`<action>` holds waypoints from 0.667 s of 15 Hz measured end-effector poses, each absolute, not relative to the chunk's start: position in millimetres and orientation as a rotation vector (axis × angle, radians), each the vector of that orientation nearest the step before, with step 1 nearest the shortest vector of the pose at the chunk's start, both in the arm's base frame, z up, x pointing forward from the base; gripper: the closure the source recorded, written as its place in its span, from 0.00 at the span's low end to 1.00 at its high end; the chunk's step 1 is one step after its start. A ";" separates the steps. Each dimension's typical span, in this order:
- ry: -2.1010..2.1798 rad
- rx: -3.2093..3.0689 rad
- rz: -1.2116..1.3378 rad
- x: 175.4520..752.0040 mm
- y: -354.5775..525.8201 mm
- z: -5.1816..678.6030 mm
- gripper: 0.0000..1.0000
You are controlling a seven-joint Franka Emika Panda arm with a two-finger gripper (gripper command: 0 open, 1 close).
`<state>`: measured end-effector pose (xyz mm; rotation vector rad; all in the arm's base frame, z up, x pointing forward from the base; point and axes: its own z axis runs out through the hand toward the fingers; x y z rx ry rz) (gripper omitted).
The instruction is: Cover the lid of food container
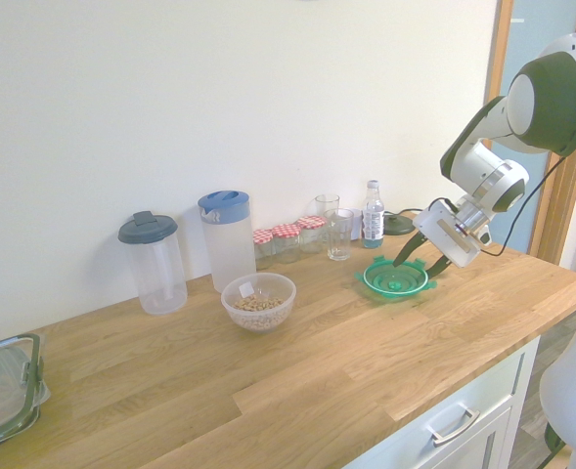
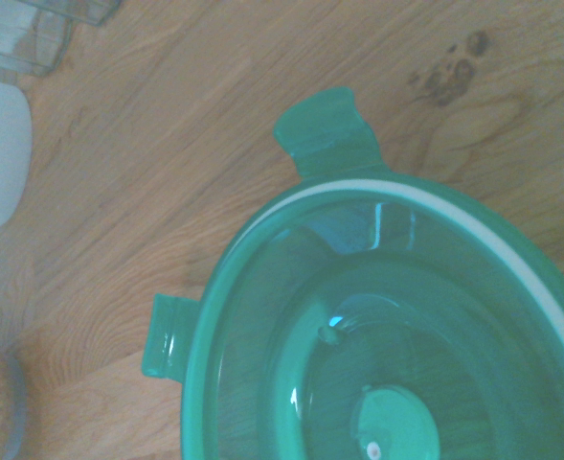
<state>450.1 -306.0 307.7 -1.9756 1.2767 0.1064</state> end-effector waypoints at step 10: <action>1.283 -1.974 0.128 446.8 -307.2 294.0 1.00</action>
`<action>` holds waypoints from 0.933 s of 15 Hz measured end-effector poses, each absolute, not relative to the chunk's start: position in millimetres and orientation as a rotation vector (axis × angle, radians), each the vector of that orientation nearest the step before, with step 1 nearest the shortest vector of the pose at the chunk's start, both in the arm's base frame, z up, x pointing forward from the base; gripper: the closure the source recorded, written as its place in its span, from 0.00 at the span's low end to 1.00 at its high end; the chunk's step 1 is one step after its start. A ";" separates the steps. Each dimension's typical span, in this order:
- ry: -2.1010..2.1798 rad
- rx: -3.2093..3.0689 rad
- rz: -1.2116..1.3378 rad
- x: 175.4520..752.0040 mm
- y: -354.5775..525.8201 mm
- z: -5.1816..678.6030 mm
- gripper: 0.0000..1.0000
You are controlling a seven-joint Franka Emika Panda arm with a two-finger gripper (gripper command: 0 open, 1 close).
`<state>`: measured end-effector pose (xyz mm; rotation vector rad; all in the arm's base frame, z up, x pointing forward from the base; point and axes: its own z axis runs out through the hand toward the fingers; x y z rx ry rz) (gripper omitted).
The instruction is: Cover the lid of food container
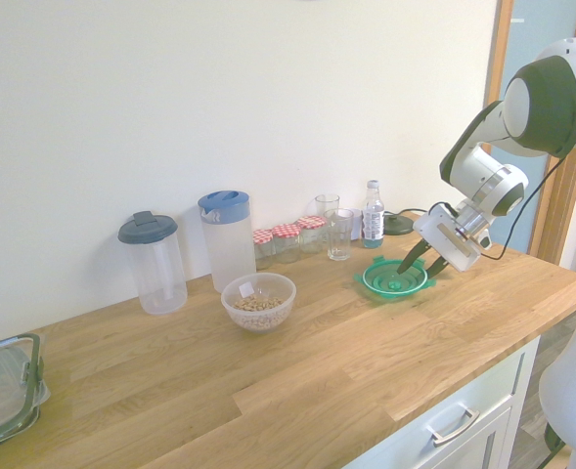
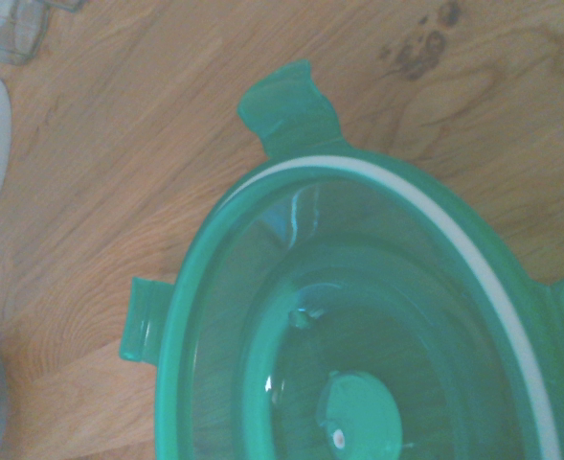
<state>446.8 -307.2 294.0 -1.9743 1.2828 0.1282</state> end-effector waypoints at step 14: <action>1.281 -1.975 0.129 443.0 -309.2 290.3 1.00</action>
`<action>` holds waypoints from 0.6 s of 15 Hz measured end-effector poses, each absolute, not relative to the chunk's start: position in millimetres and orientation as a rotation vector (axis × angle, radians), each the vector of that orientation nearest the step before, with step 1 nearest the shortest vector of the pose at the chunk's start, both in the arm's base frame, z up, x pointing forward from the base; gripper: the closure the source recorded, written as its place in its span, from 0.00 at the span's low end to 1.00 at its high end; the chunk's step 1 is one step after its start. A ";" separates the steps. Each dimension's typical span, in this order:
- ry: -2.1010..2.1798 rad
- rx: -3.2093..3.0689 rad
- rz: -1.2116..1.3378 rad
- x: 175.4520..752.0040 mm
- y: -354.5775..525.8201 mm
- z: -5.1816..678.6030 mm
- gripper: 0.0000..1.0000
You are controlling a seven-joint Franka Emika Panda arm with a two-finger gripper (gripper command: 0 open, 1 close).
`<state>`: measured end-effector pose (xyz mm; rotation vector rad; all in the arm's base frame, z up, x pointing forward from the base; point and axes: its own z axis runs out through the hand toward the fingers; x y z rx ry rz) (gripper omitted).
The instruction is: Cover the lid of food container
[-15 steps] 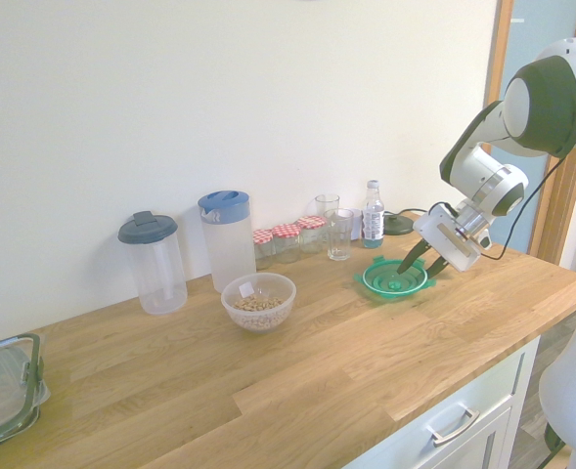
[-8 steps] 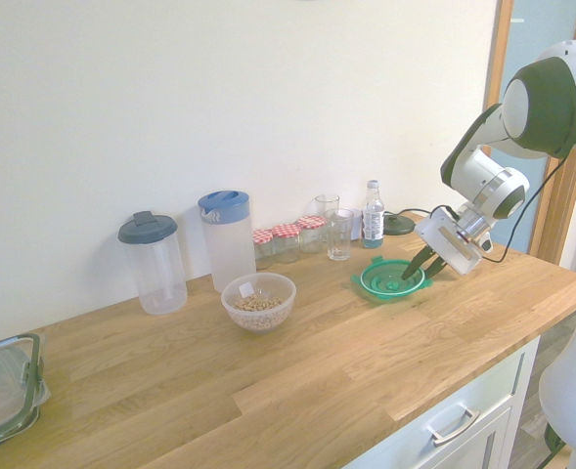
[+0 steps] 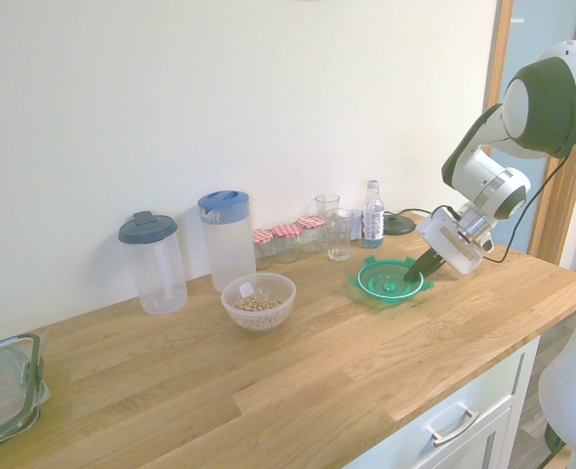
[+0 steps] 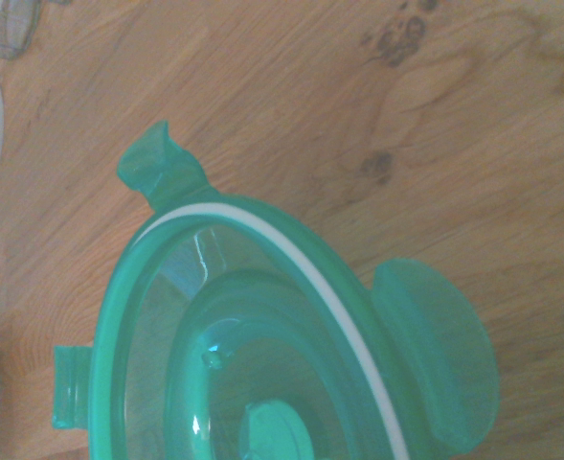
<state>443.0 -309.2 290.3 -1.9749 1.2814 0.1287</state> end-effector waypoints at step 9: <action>1.354 -2.406 0.232 412.6 -327.1 435.3 1.00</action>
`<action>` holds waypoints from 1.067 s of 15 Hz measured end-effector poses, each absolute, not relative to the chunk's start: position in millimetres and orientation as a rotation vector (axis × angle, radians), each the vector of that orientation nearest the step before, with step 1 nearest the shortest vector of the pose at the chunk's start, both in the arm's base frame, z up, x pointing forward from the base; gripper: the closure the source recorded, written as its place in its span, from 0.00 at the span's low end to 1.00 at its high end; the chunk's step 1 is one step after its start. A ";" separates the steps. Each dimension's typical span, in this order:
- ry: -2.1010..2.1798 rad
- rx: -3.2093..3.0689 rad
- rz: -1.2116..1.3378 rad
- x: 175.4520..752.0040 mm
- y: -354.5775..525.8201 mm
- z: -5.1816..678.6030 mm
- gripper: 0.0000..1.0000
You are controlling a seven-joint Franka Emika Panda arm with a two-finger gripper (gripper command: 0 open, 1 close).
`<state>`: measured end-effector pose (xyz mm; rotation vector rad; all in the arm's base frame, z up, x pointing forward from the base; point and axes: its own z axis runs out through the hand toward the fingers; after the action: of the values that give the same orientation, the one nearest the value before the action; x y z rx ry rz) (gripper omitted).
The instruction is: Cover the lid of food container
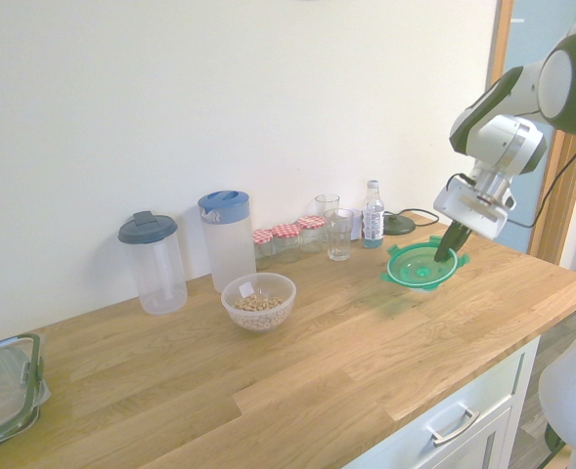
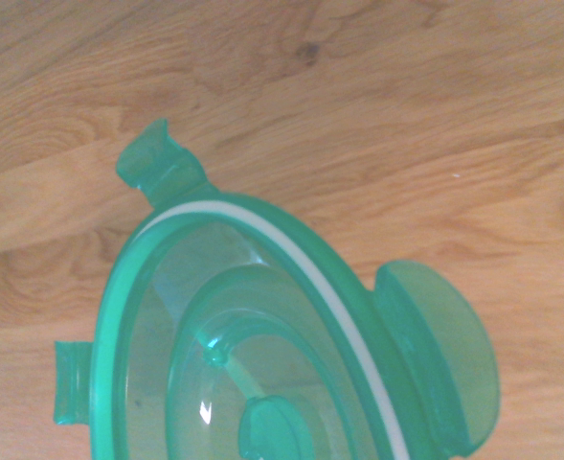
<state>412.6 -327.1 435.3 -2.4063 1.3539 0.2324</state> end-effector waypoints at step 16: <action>1.845 -3.370 -0.385 479.3 -60.7 628.1 1.00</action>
<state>479.3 -60.7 628.1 -3.3699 1.8449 -0.3845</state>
